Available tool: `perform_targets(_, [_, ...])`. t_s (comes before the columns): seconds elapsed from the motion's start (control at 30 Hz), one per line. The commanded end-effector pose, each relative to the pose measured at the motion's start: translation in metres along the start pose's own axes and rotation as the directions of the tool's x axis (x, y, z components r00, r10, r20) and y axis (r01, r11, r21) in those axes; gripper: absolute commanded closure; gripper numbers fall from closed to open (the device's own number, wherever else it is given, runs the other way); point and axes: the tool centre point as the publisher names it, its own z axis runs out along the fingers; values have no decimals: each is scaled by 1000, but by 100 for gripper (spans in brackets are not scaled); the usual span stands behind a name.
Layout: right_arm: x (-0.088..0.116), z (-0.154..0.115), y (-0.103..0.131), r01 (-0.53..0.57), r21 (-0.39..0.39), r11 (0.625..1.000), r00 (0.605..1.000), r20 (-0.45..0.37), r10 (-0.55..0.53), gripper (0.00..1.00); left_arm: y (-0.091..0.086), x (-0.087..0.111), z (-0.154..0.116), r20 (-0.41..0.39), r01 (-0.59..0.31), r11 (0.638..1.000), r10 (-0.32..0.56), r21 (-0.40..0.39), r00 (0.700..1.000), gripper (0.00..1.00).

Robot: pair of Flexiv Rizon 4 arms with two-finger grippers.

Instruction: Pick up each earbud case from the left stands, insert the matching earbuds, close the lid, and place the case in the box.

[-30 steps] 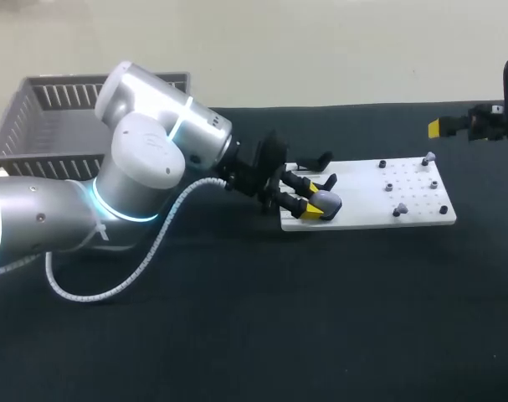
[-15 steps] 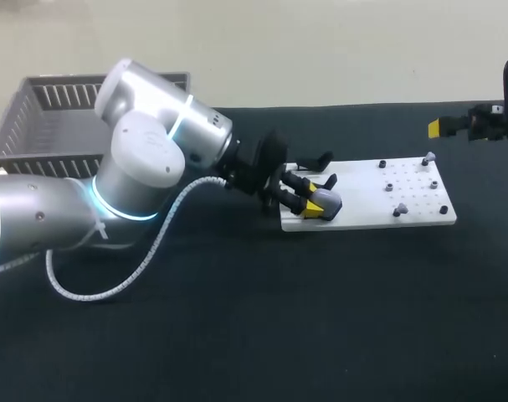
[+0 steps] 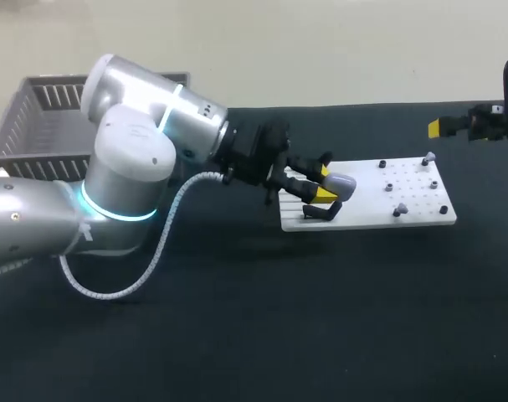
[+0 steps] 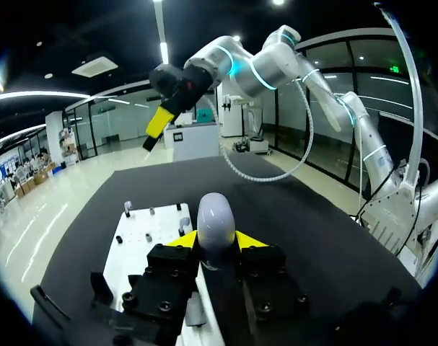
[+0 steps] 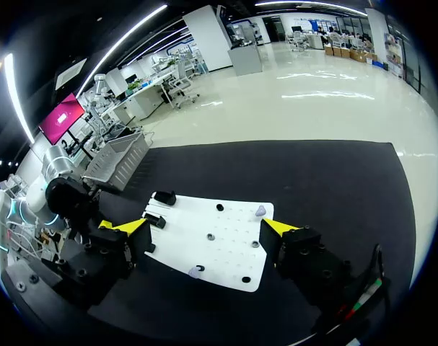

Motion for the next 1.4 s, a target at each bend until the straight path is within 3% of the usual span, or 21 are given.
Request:
perform_targets(0.03, [0, -1, 0, 0, 1, 1000, 1000, 0, 0, 0, -18, -6, -1, 34, -16, 995, 19, -98, 999, 100])
perform_targets(0.27, [0, -1, 0, 0, 1, 1000, 1000, 0, 0, 0, -26, -11, 2, 81, -3, 994, 12, -113, 997, 100])
perform_targets(0.63, [0, -1, 0, 0, 1, 1000, 1000, 0, 0, 0, -27, 1, 9, 199, 43, 994, -22, -101, 980, 100])
perform_targets(1.4, [0, -1, 0, 0, 1, 1000, 1000, 0, 0, 0, -24, 3, 7, 241, 35, 996, -13, -87, 971, 100])
